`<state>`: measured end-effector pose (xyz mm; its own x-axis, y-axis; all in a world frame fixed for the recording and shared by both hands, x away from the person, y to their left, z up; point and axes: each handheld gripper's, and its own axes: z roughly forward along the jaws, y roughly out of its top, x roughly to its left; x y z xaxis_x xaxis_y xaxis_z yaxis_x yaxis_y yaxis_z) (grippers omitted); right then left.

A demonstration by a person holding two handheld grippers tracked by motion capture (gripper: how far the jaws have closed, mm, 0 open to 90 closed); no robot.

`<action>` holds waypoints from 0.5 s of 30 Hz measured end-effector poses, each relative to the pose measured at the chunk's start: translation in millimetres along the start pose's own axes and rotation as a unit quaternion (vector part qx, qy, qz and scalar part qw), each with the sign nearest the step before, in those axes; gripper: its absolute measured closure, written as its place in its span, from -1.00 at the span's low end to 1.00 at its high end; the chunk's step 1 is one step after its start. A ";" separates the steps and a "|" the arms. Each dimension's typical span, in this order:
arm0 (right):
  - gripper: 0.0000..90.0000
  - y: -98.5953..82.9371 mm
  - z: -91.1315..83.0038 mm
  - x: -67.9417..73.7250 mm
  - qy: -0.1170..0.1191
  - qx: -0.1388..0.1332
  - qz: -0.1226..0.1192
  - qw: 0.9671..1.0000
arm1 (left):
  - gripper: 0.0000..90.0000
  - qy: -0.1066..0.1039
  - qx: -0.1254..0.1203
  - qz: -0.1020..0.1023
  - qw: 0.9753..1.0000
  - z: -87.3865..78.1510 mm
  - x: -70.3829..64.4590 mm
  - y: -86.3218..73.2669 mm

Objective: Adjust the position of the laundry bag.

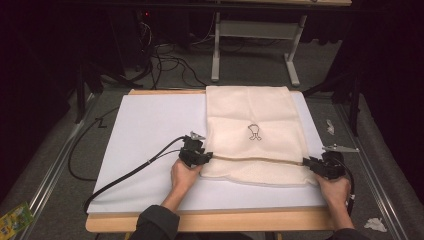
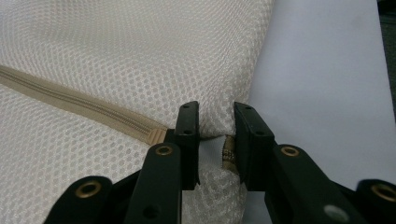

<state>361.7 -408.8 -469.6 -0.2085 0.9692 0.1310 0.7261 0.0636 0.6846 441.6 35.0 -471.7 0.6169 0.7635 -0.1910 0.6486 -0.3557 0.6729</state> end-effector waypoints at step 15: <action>0.87 4.8 -4.4 6.9 -0.010 -0.013 -0.029 0.999 | 0.86 -0.020 -0.025 0.006 0.999 -7.1 0.0 6.7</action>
<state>360.8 -402.8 -462.3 -0.2362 0.9686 0.0772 0.6961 0.1133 0.7090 442.8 36.5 -462.1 0.6427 0.7364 -0.2112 0.6186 -0.3362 0.7102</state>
